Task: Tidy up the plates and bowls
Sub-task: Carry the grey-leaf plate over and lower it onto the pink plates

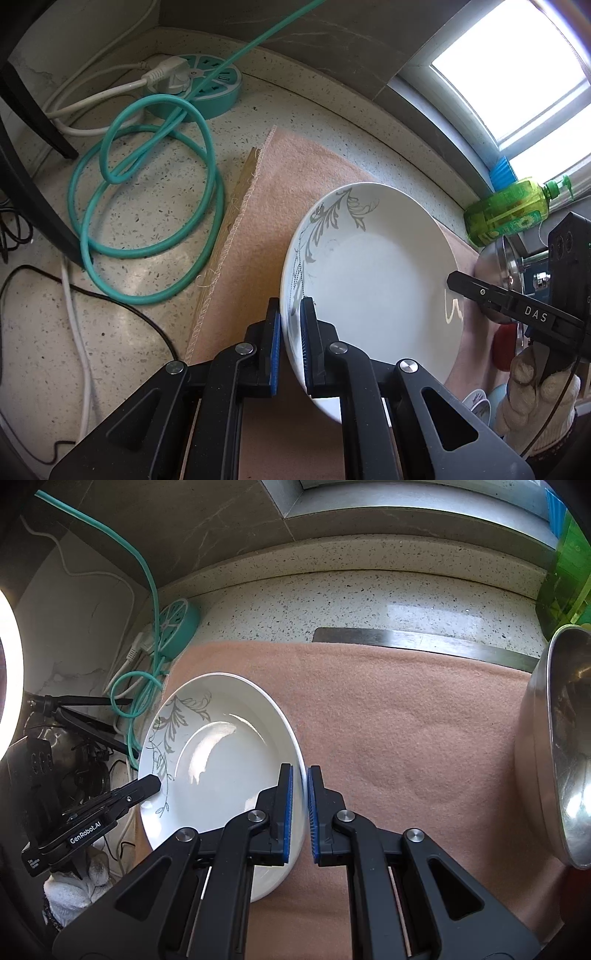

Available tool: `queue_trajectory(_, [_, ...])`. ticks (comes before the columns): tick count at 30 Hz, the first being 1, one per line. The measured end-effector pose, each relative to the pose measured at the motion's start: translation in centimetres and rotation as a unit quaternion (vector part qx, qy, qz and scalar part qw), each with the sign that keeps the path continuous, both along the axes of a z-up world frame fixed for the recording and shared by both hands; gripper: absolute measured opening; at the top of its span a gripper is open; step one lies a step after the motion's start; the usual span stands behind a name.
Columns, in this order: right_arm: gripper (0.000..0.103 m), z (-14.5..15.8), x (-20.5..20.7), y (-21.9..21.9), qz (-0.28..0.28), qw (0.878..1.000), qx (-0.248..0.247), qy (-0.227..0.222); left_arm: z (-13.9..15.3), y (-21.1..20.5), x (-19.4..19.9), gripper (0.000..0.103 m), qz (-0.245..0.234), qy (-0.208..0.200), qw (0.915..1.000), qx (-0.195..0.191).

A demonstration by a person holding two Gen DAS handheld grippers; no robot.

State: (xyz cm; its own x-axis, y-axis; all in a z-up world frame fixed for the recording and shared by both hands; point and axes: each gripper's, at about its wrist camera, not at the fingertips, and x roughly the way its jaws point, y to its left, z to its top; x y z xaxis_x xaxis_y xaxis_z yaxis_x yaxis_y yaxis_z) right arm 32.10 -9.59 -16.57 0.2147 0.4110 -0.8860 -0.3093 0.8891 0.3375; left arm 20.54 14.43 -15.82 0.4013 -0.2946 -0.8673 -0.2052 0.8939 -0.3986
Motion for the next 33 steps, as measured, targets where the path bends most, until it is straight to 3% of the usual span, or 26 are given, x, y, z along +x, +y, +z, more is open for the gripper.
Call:
queue_trajectory(14, [0.008,3.2,-5.9,-1.9,-0.001,0.999,0.034,-0.021,4.5,-0.6,-4.6,0.008,-0.001,-0.039,0.9992,0.005])
queue_trajectory(33, [0.008,5.4,-13.7,-10.9,-0.036,0.998,0.049,-0.027,7.1,-7.4,-9.4,0.008,-0.052,-0.058,0.9969,-0.006])
